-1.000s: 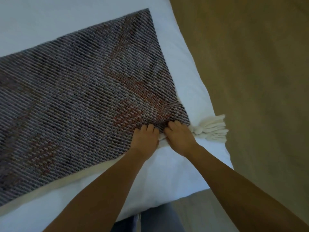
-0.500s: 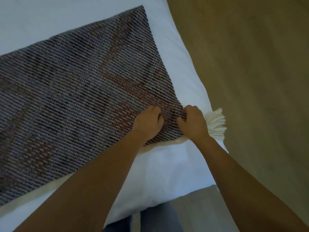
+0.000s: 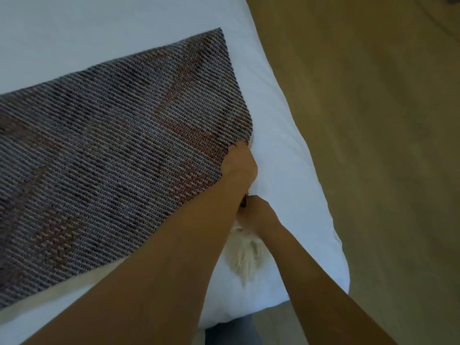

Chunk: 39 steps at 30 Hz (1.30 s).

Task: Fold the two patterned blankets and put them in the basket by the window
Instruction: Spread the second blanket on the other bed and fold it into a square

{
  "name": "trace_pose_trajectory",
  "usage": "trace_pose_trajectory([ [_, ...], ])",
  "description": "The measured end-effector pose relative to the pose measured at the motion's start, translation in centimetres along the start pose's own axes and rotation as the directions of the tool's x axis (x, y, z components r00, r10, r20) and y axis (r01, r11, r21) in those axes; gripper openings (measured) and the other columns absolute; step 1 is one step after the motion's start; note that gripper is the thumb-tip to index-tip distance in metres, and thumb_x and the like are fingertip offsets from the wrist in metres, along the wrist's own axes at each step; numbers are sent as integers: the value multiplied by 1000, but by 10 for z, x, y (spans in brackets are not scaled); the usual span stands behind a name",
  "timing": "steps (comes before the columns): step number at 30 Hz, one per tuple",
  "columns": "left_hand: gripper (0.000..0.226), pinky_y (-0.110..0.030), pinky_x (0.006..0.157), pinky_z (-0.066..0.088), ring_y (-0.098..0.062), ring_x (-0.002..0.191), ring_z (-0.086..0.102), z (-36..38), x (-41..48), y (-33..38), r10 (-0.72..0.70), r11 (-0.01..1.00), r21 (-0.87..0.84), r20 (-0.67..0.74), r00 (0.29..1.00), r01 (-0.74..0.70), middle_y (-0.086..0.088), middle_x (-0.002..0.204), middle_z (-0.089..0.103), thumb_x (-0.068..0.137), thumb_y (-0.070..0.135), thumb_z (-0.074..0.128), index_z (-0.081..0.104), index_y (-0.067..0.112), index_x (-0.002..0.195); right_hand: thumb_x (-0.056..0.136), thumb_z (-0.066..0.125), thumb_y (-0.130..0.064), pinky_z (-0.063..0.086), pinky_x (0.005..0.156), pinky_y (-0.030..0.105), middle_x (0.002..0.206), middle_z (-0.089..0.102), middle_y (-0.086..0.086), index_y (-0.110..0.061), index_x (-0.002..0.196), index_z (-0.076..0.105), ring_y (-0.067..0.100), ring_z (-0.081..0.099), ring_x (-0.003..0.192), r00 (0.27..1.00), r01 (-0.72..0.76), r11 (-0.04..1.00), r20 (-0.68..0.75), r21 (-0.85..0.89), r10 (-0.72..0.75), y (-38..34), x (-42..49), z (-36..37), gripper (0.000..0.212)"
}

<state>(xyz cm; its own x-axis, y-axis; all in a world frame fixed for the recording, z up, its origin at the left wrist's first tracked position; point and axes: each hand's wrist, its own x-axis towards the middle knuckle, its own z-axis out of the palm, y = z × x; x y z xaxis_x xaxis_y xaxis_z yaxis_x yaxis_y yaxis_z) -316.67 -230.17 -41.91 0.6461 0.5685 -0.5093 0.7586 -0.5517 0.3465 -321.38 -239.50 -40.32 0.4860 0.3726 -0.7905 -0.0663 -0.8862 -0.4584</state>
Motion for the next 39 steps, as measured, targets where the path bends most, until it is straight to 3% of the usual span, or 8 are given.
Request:
trace_pose_trajectory([
  [4, 12, -36, 76, 45, -32, 95, 58, -20, 0, -27, 38, 975, -218, -58, 998, -50, -21, 105, 59, 93, 7, 44, 52, -2, 98, 91, 40, -44, 34, 49, 27, 59, 48, -3, -20, 57, 38, 17, 49, 54, 976, 148, 988, -157, -40, -153, -14, -3, 20, 42],
  [6, 23, -35, 75, 44, -30, 87, 56, -34, 0, -44, 40, 954, -293, -80, 996, -62, -20, 94, 57, 95, 12, 45, 45, 4, 74, 93, 39, -46, 37, 57, 29, 62, 49, -2, -23, 57, 36, 21, 51, 62, 960, 200, 978, -189, -58, -208, -23, -7, 31, 43],
  [10, 30, -33, 70, 40, -37, 91, 56, -62, -4, -89, 8, 921, -386, -109, 994, -50, -27, 97, 59, 96, 22, 47, 54, -7, 91, 94, 43, -41, 39, 62, 30, 77, 62, 10, -15, 66, 47, 25, 55, 71, 919, 314, 944, -217, -98, -328, -52, -19, 65, 38],
  [15, 44, -30, 47, 20, -16, 51, 29, -99, -21, -176, -54, 914, -406, -185, 981, -26, -3, 58, 27, 97, 26, 46, 26, 15, 59, 93, 48, -37, 38, 61, 28, 82, 67, 16, -3, 80, 60, 29, 61, 75, 880, 396, 891, -188, -222, -437, -99, -38, 131, 39],
  [23, 41, -30, 49, 26, -16, 51, 32, -159, -87, -372, -176, 836, -549, -264, 948, 3, -3, 56, 33, 97, 25, 47, 35, 15, 59, 92, 51, -29, 29, 55, 26, 73, 64, 18, -8, 68, 54, 29, 58, 66, 786, 567, 722, -3, -395, -619, -187, -85, 291, 32],
  [28, 36, -22, 48, 31, -13, 56, 43, -172, -130, -504, -383, 716, -690, -264, 885, 104, 1, 59, 46, 91, 24, 54, 45, 13, 58, 92, 49, -35, 35, 58, 28, 81, 65, 15, -10, 74, 54, 25, 55, 68, 808, 570, 675, 172, -469, -563, -226, -99, 402, 31],
  [34, 15, -44, 83, 53, -28, 76, 56, -150, -148, -594, -444, 567, -778, -12, 896, 271, -24, 84, 63, 88, 13, 57, 65, 6, 79, 93, 47, -34, 39, 70, 30, 102, 65, 15, -5, 99, 61, 31, 61, 95, 886, 458, 646, 256, -611, -386, -226, -100, 481, 33],
  [39, 41, -37, 61, 43, -22, 59, 41, -143, -148, -595, -365, 583, -783, -14, 931, 217, -11, 61, 44, 88, 36, 58, 42, 12, 58, 91, 50, -31, 41, 65, 30, 92, 66, 16, -6, 87, 60, 31, 62, 87, 890, 451, 683, 228, -574, -396, -229, -102, 488, 27],
])
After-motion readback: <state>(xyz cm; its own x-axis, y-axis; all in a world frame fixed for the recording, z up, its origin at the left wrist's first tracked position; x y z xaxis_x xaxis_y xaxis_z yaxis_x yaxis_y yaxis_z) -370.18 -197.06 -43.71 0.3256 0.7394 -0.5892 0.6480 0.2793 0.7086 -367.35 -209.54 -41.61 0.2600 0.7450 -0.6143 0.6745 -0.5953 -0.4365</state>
